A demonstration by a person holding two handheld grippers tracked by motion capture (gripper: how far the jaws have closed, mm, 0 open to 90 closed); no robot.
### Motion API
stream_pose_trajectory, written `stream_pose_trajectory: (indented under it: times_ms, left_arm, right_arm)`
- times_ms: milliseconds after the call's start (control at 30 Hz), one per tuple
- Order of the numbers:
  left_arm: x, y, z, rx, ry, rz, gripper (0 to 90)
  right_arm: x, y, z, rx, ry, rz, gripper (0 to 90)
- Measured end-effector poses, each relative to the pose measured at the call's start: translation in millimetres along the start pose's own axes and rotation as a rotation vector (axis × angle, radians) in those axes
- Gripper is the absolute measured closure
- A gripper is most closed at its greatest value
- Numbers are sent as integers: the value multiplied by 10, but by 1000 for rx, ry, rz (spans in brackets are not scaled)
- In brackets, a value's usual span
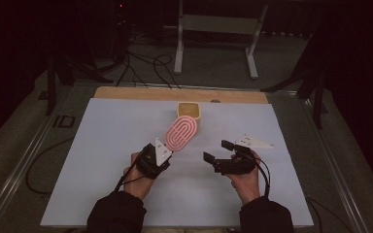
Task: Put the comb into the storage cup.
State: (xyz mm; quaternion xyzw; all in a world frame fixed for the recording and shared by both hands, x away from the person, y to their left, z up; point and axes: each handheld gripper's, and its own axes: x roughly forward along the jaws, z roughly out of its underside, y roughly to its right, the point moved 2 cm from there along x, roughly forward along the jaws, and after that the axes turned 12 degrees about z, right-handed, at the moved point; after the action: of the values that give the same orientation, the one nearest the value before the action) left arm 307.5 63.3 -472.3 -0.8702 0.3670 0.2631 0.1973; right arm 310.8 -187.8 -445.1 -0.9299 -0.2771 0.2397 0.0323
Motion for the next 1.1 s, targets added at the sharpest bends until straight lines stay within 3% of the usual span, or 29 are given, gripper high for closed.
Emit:
stream_pose_trajectory:
  times_ms: [533, 1100]
  left_arm:
    - [106, 110, -76, 16, 22, -7, 702]
    - [97, 143, -118, 25, 60, -13, 702]
  right_arm:
    - [114, -44, -213, 18, 22, -32, 73]
    - [346, -123, -367, 23, -4, -59, 82]
